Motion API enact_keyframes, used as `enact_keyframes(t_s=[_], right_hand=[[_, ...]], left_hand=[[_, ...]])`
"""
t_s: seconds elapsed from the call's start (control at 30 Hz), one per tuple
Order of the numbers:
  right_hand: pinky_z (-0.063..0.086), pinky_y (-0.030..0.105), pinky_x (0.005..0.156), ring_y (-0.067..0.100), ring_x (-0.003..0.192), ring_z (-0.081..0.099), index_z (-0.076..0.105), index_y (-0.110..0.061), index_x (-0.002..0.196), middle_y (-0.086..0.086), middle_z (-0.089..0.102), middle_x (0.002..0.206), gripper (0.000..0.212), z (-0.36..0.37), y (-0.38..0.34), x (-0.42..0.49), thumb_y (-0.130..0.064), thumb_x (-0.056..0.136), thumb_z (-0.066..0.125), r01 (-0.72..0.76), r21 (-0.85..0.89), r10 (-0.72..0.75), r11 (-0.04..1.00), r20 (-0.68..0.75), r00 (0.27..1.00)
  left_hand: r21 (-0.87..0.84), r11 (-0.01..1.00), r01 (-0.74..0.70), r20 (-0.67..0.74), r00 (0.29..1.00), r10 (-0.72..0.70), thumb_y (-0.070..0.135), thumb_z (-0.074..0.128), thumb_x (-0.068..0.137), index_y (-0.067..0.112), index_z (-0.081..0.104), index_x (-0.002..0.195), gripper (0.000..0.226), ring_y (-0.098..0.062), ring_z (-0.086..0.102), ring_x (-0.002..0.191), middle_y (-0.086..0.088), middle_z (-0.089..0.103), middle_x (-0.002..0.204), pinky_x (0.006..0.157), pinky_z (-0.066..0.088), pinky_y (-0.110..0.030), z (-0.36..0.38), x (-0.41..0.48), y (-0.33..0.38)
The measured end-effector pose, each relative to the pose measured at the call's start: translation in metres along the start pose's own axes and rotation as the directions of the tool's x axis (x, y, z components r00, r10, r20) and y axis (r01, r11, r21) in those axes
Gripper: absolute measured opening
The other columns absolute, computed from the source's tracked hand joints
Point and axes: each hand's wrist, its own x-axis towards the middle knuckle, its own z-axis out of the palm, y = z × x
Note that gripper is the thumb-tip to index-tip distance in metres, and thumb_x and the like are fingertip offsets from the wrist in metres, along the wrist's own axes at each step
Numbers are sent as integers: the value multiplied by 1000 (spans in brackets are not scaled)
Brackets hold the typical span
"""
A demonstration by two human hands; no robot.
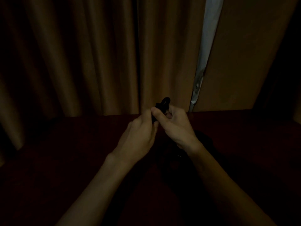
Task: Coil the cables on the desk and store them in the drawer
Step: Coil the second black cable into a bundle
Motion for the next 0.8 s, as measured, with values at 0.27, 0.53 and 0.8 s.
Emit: enact_keyframes(t_s=[0.27, 0.53, 0.8], right_hand=[[38, 14, 55, 1, 58, 50, 69, -11, 91, -6, 56, 63, 17, -3, -14, -1, -24, 101, 63, -14, 60, 2, 998, 187, 982], [33, 17, 50, 8, 54, 44, 66, -7, 88, 15, 56, 70, 21, -25, -14, -2, -28, 93, 70, -10, 190, -46, 982, 288, 957], [31, 11, 45, -2, 46, 43, 67, -13, 91, -10, 63, 63, 24, -19, -15, -9, -35, 87, 60, -106, 260, -1, 960, 380, 925]], left_hand=[[189, 979, 73, -105, 993, -54, 14, 42, 105, 5, 50, 128, 26, -23, 60, 69, -10, 65, 93, 58, 39, -31, 2, 0, 0], [-699, 603, 385, 262, 922, -285, 23, 41, 108, 11, 56, 82, 33, -11, 38, 45, 6, 48, 55, 42, 27, -24, -10, 7, 11], [-717, -115, 688, 669, 725, 166, 35, 71, 88, 16, 62, 83, 22, 2, 35, 31, 11, 41, 51, 29, 23, -14, -17, 2, -9]])
